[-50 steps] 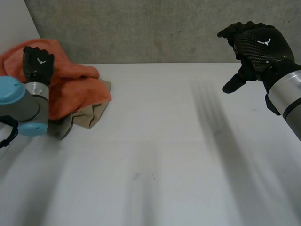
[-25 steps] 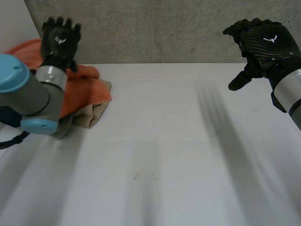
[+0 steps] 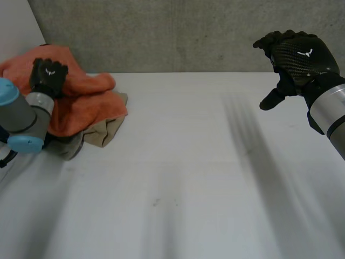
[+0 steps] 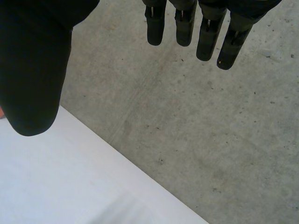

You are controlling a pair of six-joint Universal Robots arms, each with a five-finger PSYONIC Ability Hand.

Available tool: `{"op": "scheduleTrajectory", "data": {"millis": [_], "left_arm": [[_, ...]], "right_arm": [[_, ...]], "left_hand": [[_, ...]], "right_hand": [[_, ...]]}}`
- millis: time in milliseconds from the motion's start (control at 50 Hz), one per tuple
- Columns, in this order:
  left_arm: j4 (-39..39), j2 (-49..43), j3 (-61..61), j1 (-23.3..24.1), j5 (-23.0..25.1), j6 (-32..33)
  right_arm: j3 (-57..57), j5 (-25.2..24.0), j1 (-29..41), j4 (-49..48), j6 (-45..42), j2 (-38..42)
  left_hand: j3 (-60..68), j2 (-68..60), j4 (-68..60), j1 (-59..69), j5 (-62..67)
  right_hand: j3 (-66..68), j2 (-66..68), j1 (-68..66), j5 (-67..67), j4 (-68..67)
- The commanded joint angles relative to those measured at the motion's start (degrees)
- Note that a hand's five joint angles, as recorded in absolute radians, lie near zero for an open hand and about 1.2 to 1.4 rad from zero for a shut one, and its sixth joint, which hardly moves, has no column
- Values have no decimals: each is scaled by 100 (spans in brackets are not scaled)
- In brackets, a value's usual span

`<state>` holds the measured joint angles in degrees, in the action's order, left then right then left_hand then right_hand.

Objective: Fold the laundry.

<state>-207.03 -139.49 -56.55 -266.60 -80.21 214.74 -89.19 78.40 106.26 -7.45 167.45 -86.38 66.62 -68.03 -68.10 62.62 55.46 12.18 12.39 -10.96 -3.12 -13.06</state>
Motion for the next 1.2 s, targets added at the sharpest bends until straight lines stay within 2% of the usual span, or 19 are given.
{"op": "scheduleTrajectory", "data": {"millis": [20, 140, 160, 220, 240, 300, 320, 360, 380, 520, 660, 700, 840, 940, 1040, 1100, 1200], "left_arm": [[-742, 1625, -1269, 837, -100, -1108], [-822, 2768, -1982, 1733, -100, -1917], [-804, 2969, -2157, 2031, -92, -2179], [-690, 3068, -2439, 2585, -48, -2655], [-594, 3068, -2614, 2979, -21, -2970], [-497, 3042, -2817, 3491, 5, -3332], [-453, 2981, -2904, 3745, 5, -3420], [-383, 2866, -2967, 3870, -12, -3403], [-321, 2709, -3010, 3897, -30, -3351], [48, 2584, -3002, 3774, -30, -2973], [461, 3111, -3055, 2773, -56, -2788], [575, 3156, -3081, 2519, -65, -2779], [725, 2937, -3064, 2122, -48, -2709], [786, 2095, -2652, 1928, 49, -2184], [980, 1373, -1949, 1902, 277, -1427], [1129, 882, -1379, 1910, 479, -1172], [1270, 221, -604, 1910, 691, -1127]], "right_arm": [[15, 0, -9, -2, -2, -2], [42, 0, -17, 7, -2, -11], [42, 0, -17, 7, -2, -11], [59, -8, -17, 6, -2, -11], [59, -8, -17, 7, -2, -11], [68, -17, -26, -2, -2, -11], [68, -17, -26, -2, -2, -11], [77, -17, -26, -2, -2, -11], [77, -17, -26, -2, -2, -11], [103, -26, -26, -11, -2, 7], [261, -17, -9, 313, -353, 323], [401, -17, 0, 717, -625, 463], [885, 18, 53, 2411, -1460, 771], [842, 79, 53, 3064, -1804, 1052], [587, 53, 62, 3030, -1848, 1298], [271, 53, 62, 2644, -1848, 1378], [-291, 79, 62, 1888, -1866, 1395]], "left_hand": [[1338, -1197, -1190, 1738, 1454], [1338, -1197, -1190, 1738, 1454], [1338, -1197, -1190, 1738, 1454], [1338, -1197, -1190, 1738, 1454], [1338, -1197, -1190, 1738, 1454], [1338, -1197, -1190, 1738, 1454], [-708, 850, 856, -308, -593], [-5063, 5205, 5212, -4664, -4948], [-5385, 5526, 5533, -4985, -5269], [-5662, 5803, 5810, -5262, -5546], [-5657, 5799, 5805, -5257, -5542], [-5640, 5782, 5789, -5241, -5525], [-5271, 5413, 5419, -4871, -5156], [-4800, 4942, 4948, -4400, -4685], [-4581, 4722, 4729, -4181, -4465], [-4580, 4722, 4729, -4181, -4465], [-4597, 4739, 4746, -4198, -4482]], "right_hand": [[-218, -239, 96, 312, 306], [-218, -239, 96, 312, 306], [-218, -239, 96, 312, 306], [-218, -239, 96, 312, 306], [-218, -239, 96, 312, 306], [-218, -239, 96, 312, 306], [-218, -239, 96, 312, 306], [-218, -239, 96, 312, 306], [-218, -239, 96, 312, 306], [-218, -239, 96, 312, 306], [-218, -239, 96, 312, 306], [-218, -239, 96, 312, 306], [-218, -239, 96, 312, 306], [-218, -239, 96, 312, 306], [127, 106, -248, -33, -39], [110, 89, -232, -16, -23], [127, 106, -248, -33, -39]]}}
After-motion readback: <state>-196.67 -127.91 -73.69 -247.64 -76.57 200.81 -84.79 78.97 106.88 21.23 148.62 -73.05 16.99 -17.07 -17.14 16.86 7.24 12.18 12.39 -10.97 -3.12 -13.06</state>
